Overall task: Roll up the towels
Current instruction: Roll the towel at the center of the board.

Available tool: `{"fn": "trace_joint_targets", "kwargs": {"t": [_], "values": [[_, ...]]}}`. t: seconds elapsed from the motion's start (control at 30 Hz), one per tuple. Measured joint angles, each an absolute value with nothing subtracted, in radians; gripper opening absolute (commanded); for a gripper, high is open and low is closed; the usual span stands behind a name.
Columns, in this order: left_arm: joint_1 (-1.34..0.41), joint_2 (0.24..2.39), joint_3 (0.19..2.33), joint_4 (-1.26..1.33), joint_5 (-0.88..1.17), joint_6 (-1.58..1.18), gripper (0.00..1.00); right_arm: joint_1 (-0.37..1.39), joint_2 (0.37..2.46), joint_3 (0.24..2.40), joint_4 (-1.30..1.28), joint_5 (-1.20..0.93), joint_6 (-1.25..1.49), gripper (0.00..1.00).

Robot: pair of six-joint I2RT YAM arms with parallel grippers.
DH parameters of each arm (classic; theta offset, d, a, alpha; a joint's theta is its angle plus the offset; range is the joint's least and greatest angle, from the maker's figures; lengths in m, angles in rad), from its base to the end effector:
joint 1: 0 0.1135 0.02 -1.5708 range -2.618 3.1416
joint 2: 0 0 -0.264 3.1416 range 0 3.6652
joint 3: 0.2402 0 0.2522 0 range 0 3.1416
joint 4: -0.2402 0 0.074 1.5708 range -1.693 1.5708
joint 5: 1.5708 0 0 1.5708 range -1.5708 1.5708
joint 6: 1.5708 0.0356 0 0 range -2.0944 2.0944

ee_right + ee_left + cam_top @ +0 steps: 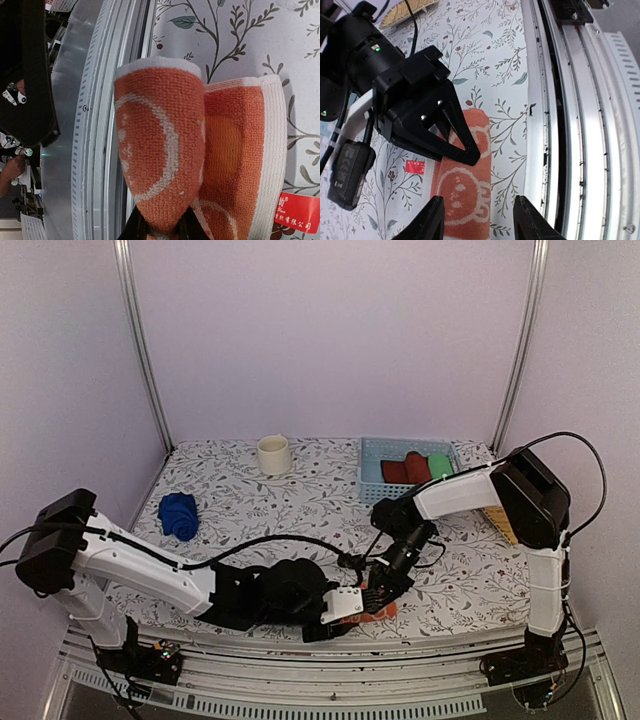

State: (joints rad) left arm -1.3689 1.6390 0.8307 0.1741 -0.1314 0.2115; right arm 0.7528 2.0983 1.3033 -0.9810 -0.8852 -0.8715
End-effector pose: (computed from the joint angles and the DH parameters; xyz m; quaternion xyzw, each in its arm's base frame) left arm 0.0725 -0.3308 0.1764 0.6118 0.6476 -0.1973 0.4091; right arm 0.2348 0.2578 0.1142 0.6222 -0.6502 -0.4308 0.0671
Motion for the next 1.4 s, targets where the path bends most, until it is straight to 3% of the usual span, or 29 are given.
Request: {"fn": "trace_joint_targets", "kwargs": {"t": [0.33,0.53,0.73,0.9,1.2,1.4], "values": [[-1.379,1.845,0.952,0.066,-0.283,0.350,0.48,0.756,2.117,1.332,-1.026,-0.881,-0.853,0.07],[-1.399,1.905,0.993,0.062,-0.406,0.381,0.36,0.757,2.127,1.348,-1.046,-0.875,-0.850,0.11],[-1.411,1.932,1.018,0.046,-0.458,0.385,0.17,0.756,2.128,1.354,-1.060,-0.870,-0.849,0.34],[-1.412,1.945,1.042,0.027,-0.463,0.347,0.09,0.743,2.069,1.346,-1.071,-0.822,-0.847,0.49],[-1.401,1.944,1.076,-0.045,-0.422,0.226,0.01,0.665,1.771,1.335,-1.115,-0.774,-0.826,0.48],[-1.349,1.909,1.087,-0.109,-0.263,0.138,0.00,0.654,1.618,1.306,-1.087,-0.761,-0.786,0.44]]}}
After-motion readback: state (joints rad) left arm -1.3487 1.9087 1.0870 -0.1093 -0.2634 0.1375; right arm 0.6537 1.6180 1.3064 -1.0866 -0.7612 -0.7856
